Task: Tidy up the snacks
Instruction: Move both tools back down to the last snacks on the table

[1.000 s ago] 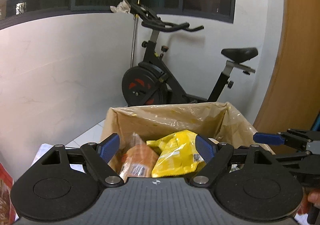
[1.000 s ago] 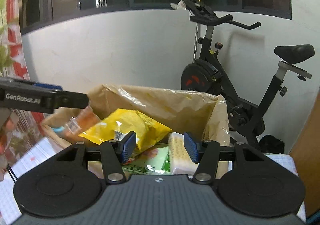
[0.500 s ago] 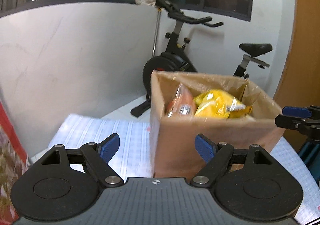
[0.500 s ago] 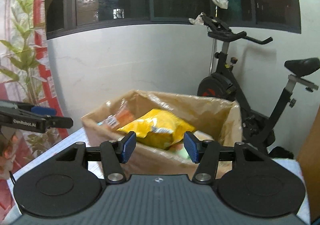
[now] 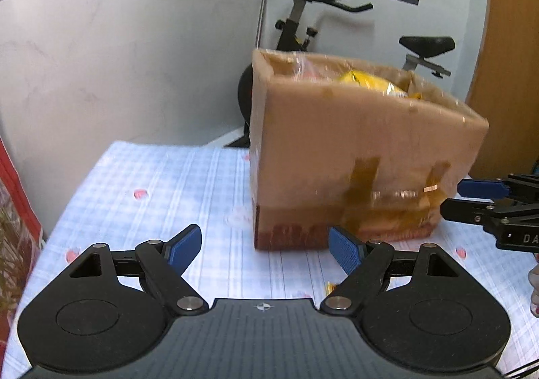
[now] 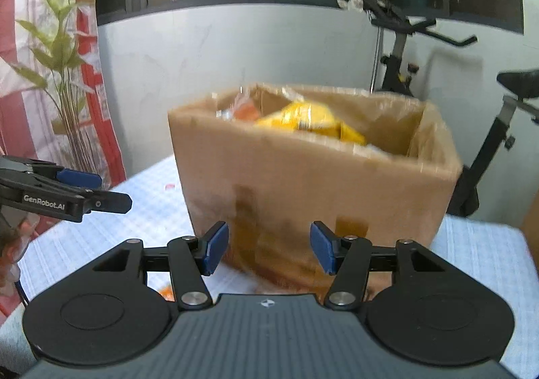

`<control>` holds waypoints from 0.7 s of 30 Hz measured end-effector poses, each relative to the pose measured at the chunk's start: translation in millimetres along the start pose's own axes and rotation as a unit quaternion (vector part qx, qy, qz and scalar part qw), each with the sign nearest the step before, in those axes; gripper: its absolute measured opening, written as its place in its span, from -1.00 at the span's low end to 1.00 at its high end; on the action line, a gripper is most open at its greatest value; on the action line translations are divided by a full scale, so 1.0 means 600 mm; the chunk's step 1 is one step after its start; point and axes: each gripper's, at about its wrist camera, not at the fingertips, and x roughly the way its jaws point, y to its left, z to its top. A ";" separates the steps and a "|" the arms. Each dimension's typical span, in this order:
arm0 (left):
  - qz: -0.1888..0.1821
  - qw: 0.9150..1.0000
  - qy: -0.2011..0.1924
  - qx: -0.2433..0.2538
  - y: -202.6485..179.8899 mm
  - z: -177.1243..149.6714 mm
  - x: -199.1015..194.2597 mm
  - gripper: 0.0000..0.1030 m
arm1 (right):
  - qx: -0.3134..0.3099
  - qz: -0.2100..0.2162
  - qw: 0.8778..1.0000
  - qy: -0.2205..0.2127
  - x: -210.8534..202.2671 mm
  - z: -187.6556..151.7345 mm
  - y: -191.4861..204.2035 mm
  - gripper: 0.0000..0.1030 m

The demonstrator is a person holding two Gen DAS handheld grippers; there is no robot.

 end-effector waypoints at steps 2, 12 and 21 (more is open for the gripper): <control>-0.004 1.000 0.007 -0.003 -0.001 -0.011 0.004 0.65 | 0.005 0.000 1.000 0.008 0.005 -0.014 0.000 0.12; -0.004 0.999 0.034 -0.016 0.000 -0.060 0.021 0.64 | 0.046 0.002 0.998 0.051 0.035 -0.079 0.007 0.12; -0.006 0.998 0.050 -0.040 0.013 -0.082 0.031 0.63 | 0.057 0.014 0.994 0.091 0.063 -0.119 0.023 0.12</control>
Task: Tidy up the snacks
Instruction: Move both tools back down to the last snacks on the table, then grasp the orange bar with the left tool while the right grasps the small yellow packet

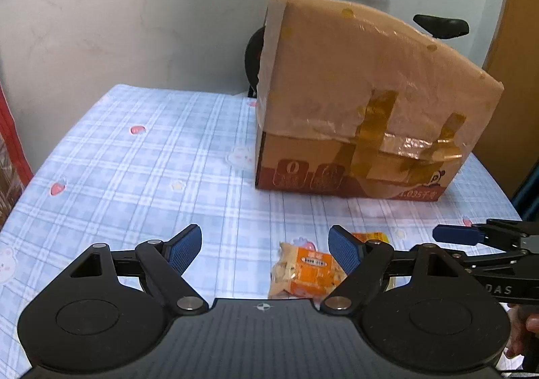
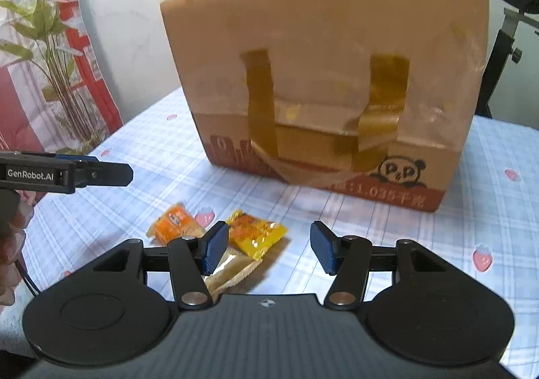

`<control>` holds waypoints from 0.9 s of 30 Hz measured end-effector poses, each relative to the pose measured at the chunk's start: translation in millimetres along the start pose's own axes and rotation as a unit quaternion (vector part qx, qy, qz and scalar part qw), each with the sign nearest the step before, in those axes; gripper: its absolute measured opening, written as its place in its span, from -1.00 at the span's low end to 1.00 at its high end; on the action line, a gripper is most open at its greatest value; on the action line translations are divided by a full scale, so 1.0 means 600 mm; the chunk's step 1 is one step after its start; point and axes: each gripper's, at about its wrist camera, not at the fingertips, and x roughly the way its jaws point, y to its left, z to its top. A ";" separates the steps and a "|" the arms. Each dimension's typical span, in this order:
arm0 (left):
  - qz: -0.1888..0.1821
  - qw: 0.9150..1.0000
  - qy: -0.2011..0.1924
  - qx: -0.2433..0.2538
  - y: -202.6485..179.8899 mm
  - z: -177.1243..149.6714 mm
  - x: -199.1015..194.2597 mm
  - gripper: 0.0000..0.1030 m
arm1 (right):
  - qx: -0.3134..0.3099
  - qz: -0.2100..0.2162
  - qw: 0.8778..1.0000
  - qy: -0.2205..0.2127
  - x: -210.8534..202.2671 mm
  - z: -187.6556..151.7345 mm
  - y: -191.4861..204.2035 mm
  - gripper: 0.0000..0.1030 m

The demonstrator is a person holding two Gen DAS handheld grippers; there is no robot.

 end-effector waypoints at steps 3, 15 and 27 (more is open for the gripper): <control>-0.010 1.000 0.007 -0.002 -0.006 -0.007 0.005 0.62 | -0.004 -0.006 1.000 0.007 0.010 -0.005 -0.001 0.12; -0.070 0.995 0.072 -0.022 -0.042 -0.033 0.056 0.56 | -0.013 -0.024 0.999 0.039 0.063 -0.008 -0.008 0.12; -0.061 0.992 0.095 -0.054 -0.036 -0.027 0.095 0.56 | -0.032 0.015 0.997 0.062 0.059 -0.030 0.031 0.12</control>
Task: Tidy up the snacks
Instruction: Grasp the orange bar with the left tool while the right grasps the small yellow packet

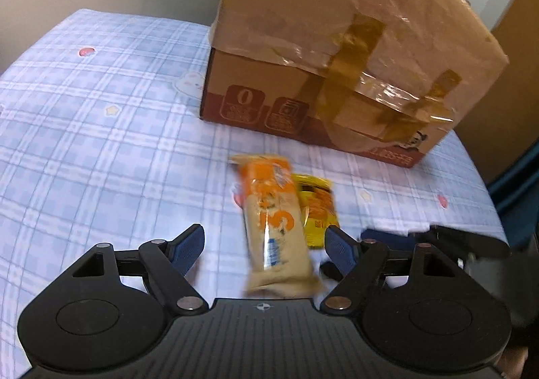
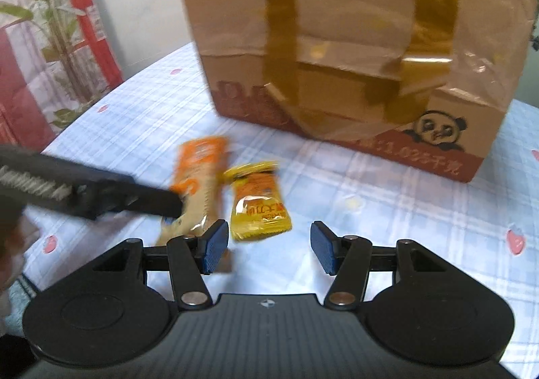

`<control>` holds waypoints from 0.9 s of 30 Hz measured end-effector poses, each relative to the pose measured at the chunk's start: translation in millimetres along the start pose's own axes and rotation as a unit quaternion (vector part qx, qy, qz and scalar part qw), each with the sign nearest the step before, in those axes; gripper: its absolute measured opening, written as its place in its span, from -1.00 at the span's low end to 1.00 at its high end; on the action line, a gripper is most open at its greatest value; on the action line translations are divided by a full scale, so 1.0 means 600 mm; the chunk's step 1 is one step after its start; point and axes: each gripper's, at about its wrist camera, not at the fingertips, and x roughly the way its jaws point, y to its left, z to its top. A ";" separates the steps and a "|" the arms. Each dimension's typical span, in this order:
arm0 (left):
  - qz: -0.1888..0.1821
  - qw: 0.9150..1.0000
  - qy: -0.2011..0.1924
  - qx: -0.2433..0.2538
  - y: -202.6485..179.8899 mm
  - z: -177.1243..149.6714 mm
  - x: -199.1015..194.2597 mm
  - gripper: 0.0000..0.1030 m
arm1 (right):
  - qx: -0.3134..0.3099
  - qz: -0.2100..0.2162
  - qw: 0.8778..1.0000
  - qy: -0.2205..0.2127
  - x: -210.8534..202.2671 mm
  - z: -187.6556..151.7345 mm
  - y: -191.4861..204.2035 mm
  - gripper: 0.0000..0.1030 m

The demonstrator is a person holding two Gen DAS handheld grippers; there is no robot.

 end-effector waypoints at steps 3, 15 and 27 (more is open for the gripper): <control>0.011 1.000 -0.002 0.009 -0.007 0.010 0.013 0.56 | -0.021 -0.004 1.000 0.001 0.002 0.000 0.016 0.12; 0.024 0.997 -0.007 0.075 -0.022 -0.001 0.042 -0.22 | 0.027 -0.029 0.999 -0.020 -0.016 0.008 -0.034 0.12; 0.058 0.998 -0.029 0.014 0.040 -0.004 0.019 -0.22 | 0.060 0.012 0.998 0.020 0.028 0.039 -0.026 0.12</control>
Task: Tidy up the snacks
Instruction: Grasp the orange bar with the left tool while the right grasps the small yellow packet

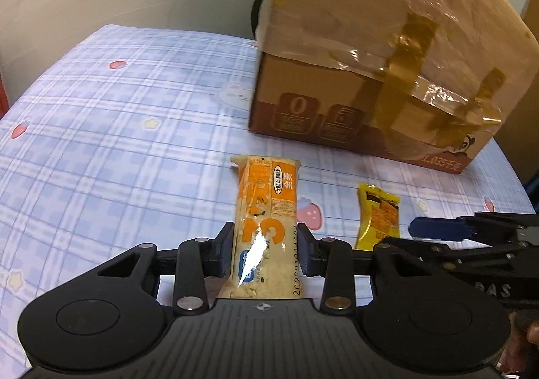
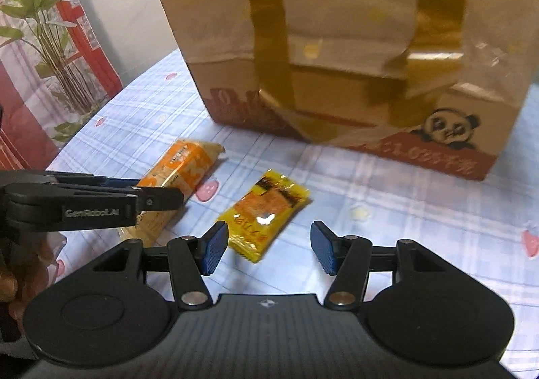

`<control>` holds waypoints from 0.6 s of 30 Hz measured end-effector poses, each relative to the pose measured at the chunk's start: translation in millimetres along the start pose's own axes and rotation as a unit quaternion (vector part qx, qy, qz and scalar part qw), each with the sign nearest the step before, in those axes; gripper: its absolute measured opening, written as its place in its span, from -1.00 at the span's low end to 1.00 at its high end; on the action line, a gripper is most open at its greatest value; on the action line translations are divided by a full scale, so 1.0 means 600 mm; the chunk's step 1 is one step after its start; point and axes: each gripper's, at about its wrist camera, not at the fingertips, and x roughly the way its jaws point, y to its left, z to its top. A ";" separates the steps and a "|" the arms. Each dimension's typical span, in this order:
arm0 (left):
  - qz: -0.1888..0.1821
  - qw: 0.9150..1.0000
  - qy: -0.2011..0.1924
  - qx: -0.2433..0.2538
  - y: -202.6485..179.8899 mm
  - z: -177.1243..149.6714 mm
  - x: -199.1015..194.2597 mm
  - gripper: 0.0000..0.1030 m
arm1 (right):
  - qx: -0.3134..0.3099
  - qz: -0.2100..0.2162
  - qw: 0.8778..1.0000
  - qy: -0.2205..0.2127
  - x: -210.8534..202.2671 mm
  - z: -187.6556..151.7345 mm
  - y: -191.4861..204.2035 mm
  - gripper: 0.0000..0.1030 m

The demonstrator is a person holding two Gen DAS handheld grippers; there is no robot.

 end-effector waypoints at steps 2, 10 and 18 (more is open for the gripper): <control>0.001 1.000 -0.004 -0.003 0.000 -0.003 -0.002 -0.22 | 0.009 -0.002 1.000 -0.003 0.008 0.006 0.001 0.12; 0.001 1.000 -0.011 -0.003 0.000 -0.004 -0.001 -0.20 | 0.017 -0.015 1.000 -0.008 0.034 0.028 0.017 0.16; 0.000 1.000 -0.018 0.000 0.002 -0.011 -0.007 -0.19 | -0.072 -0.055 0.996 -0.026 0.038 0.001 0.051 0.14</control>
